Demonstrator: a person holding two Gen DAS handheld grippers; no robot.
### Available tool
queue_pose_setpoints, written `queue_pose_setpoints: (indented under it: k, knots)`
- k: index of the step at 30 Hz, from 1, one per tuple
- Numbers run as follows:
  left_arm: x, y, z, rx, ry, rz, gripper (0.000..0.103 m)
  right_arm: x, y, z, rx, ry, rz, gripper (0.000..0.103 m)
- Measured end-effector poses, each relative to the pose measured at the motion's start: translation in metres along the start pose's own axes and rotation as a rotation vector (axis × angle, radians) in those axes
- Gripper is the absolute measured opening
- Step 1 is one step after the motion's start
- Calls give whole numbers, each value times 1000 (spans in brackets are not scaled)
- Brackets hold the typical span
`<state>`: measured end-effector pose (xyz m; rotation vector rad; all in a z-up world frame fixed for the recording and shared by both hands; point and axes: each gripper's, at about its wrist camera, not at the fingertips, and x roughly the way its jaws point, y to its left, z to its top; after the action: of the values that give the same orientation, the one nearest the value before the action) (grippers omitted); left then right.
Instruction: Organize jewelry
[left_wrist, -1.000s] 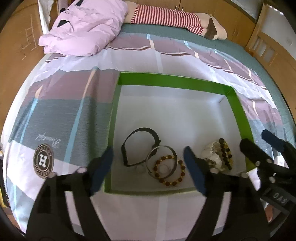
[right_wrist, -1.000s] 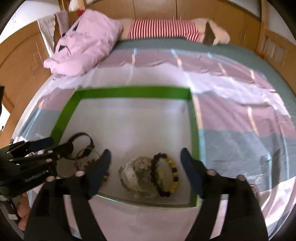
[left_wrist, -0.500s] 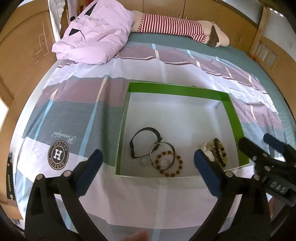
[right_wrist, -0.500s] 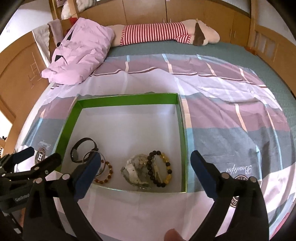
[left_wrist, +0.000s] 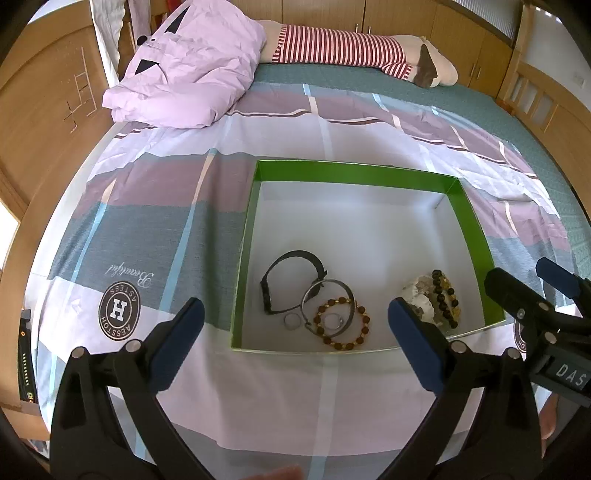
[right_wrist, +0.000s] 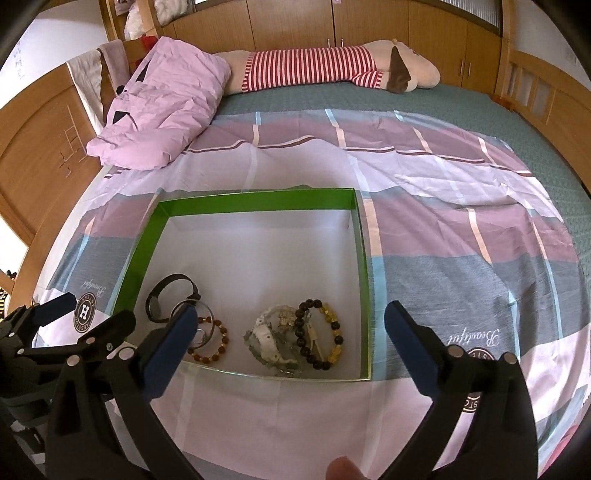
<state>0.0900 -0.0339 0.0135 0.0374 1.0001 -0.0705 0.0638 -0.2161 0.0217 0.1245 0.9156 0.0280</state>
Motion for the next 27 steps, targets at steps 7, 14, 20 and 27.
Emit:
queue_pose_setpoints:
  k: [7, 14, 20, 27]
  knots:
    - [1, 2, 0, -3, 5, 2, 101, 0, 2, 0, -2, 2, -1, 101]
    - [1, 2, 0, -3, 6, 3, 101, 0, 2, -1, -4, 3, -1, 101]
    - [2, 3, 0, -1, 8, 4, 101, 0, 2, -1, -5, 3, -1, 101]
    - [3, 2, 0, -3, 10, 3, 101, 0, 3, -2, -5, 2, -3, 101]
